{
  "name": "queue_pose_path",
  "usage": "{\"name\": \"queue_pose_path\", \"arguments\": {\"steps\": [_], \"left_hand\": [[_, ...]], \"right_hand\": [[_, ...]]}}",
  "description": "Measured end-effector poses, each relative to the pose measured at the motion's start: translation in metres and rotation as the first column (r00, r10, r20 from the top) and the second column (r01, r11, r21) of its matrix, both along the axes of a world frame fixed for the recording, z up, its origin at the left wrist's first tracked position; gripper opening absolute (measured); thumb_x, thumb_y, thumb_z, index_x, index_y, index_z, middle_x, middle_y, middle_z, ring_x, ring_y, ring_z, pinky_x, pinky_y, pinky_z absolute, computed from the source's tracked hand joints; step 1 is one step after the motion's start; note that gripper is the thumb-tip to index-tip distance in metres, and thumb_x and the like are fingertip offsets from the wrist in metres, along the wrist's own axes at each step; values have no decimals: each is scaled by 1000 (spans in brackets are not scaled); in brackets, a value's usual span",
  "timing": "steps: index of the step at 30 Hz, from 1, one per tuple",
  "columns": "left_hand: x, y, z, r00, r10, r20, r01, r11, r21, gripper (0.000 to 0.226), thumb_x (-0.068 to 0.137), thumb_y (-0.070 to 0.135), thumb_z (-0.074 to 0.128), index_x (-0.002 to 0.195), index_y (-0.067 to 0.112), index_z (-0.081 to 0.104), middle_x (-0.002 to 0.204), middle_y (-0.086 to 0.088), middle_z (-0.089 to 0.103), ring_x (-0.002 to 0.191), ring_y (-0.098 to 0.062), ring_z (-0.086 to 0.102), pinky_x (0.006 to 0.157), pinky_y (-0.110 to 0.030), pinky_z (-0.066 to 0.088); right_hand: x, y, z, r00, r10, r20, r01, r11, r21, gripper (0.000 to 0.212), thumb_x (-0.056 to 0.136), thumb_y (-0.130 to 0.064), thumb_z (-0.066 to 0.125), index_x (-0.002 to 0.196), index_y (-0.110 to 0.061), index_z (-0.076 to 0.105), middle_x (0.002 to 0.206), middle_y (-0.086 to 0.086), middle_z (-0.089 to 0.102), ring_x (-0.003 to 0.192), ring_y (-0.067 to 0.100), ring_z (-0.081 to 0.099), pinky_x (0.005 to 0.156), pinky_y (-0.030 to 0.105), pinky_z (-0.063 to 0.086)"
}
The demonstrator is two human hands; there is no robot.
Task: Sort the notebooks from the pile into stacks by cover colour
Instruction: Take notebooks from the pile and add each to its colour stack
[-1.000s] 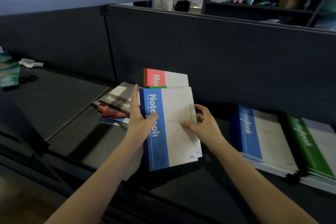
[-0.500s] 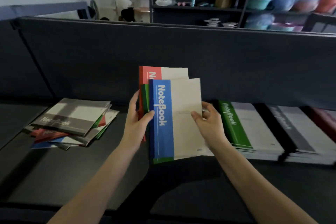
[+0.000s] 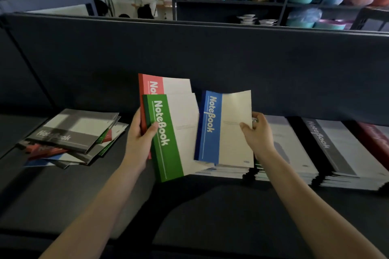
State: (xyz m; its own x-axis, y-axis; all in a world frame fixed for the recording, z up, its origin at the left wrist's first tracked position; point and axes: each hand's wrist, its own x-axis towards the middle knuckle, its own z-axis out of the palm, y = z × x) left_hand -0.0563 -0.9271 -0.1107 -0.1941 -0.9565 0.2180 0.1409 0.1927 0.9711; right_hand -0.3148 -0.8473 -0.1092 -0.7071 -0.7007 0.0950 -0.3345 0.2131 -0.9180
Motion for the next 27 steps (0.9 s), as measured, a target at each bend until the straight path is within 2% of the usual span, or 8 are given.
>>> {"name": "queue_pose_path", "arguments": {"steps": [4,7,11,14,16,19,23,27], "left_hand": [[32,-9,1,993,116,-23,-115,993,16,57,95,0,51,142,30,40,123,5,63,110,-15,63,90,-43,53],[48,-8,2,989,150,-12,-150,989,-2,67,95,-1,49,149,33,28,133,3,57,116,-16,59,92,-44,52],[56,0,0,989,149,-4,-149,988,-35,70,95,-1,50,148,38,26,128,13,58,112,-12,61,85,-36,56],[56,6,-2,989,151,-10,-151,988,-42,71,94,-1,51,147,38,27,130,8,57,113,-16,62,83,-35,57],[56,10,-2,989,144,-23,-144,989,-40,70,94,-1,51,147,38,28,132,3,57,113,-19,62,83,-35,57],[55,16,-1,989,139,-48,-141,990,-29,67,94,-1,51,144,40,33,131,1,59,112,-21,63,82,-37,57],[46,23,6,991,115,-63,-118,992,-40,66,94,-1,50,146,37,33,130,1,59,112,-20,63,83,-37,56],[23,30,11,997,73,-33,-75,992,-101,65,94,0,52,147,32,32,130,2,59,112,-16,62,85,-35,57]], "right_hand": [[2,-7,-8,996,44,-73,-37,995,94,37,89,-7,55,126,-11,52,104,3,66,81,18,59,61,26,44],[12,-19,-10,990,100,-99,-89,990,109,37,88,-2,51,125,-7,54,108,7,65,85,19,59,65,28,47],[20,-31,-12,961,178,-214,-128,965,230,45,87,5,45,131,-8,47,102,10,60,67,11,50,47,19,34],[21,-31,-15,923,257,-286,-153,928,339,68,85,11,44,148,-6,25,130,19,50,100,27,56,69,27,45],[20,-30,-16,902,281,-329,-158,922,353,74,83,16,44,150,-6,21,148,16,33,130,30,40,95,31,42],[20,-26,-15,899,286,-332,-168,924,344,75,82,18,42,150,-10,25,155,10,21,136,29,33,106,33,38],[29,-16,-12,869,323,-375,-273,945,180,52,95,-9,52,145,-13,37,149,7,36,134,22,37,107,27,31],[55,2,4,873,482,-70,-480,876,49,55,93,-49,47,138,-18,47,123,-4,60,113,14,58,98,33,47]]}}
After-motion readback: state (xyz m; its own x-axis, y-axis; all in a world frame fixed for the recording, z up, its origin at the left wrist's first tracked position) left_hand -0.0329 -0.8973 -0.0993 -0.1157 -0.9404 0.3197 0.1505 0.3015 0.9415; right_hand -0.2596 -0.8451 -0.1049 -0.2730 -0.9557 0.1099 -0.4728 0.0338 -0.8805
